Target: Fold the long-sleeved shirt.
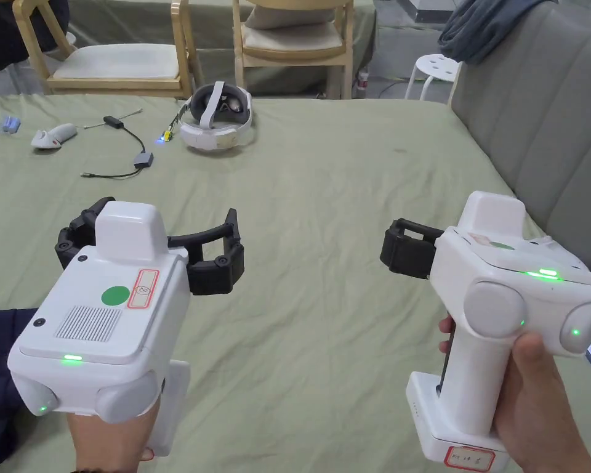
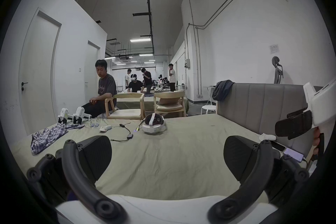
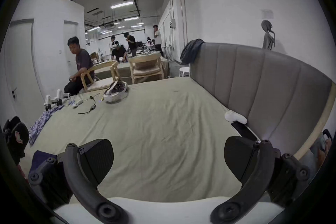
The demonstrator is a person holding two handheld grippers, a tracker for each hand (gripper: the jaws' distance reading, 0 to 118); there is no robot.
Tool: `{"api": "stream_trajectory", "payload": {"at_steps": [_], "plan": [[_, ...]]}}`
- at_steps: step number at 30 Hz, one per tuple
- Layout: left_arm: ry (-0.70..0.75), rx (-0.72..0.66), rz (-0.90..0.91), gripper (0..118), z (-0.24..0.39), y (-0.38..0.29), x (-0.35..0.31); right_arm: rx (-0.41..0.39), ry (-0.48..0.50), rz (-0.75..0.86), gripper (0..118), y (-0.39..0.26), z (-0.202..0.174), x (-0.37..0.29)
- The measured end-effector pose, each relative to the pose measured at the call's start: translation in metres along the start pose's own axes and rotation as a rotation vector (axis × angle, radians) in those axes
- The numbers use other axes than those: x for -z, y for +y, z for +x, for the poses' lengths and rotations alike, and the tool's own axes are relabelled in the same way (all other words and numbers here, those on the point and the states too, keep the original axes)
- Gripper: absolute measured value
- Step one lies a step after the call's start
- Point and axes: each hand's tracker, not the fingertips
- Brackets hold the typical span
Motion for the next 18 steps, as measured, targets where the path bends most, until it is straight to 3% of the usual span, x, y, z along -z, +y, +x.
{"api": "stream_trajectory", "payload": {"at_steps": [3,7,10,15,18], "plan": [[0.005,-0.003,0.002,111,-0.002,0.0,0.0,-0.01,0.02,0.017,118,-0.005,0.001,-0.005],[0.005,-0.007,0.002,111,-0.003,0.0,0.0,-0.142,0.046,0.102,118,-0.007,-0.001,-0.012],[0.005,-0.005,0.002,111,-0.002,-0.001,0.0,-0.121,0.058,0.199,118,-0.014,0.004,-0.014],[0.002,-0.012,0.003,111,-0.002,0.0,-0.002,-0.192,0.166,0.368,118,-0.015,0.012,-0.009],[0.0,-0.012,0.001,111,-0.002,0.0,-0.002,-0.254,0.05,0.323,118,-0.023,0.008,-0.008]]}}
